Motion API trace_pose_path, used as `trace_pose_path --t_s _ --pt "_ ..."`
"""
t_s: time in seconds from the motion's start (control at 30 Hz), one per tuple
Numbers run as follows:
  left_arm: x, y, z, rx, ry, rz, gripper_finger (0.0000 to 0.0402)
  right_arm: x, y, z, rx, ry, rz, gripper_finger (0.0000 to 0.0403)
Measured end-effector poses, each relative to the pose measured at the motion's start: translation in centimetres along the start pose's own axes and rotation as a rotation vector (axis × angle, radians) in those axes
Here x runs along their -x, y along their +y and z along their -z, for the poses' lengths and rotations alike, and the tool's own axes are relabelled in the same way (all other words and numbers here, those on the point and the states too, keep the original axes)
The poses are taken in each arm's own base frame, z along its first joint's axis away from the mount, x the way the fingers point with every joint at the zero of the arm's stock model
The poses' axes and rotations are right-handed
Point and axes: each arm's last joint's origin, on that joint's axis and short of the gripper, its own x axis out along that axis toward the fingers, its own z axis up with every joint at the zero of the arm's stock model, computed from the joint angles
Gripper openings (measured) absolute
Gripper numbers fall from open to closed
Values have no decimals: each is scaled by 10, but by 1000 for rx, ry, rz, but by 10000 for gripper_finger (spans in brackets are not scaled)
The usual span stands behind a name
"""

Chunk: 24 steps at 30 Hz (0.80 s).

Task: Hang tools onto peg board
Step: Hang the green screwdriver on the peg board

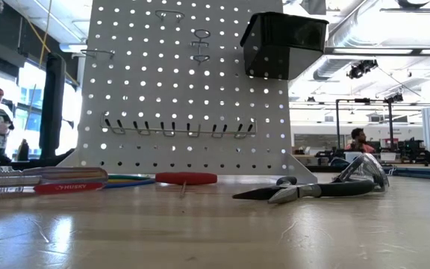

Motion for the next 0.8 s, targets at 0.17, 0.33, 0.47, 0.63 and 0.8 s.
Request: trace_pose_path --t_s 0.17,0.33,0.47,0.63,0.8 --pt "-6 -5 1 -17 -20 -33 116 -14 -4 17 -2 -55 98 18" --pt "-12 -15 7 -42 -19 -28 116 -23 -9 24 -50 -103 128 4" --pt "-16 -17 9 -43 -24 -39 116 -28 -11 34 -86 -84 133 1" --pt "-19 -14 5 -32 -50 -63 116 -35 -11 51 -143 -62 136 0" --pt "-21 -13 2 -32 -80 -41 116 -41 -12 65 -185 -50 146 0"
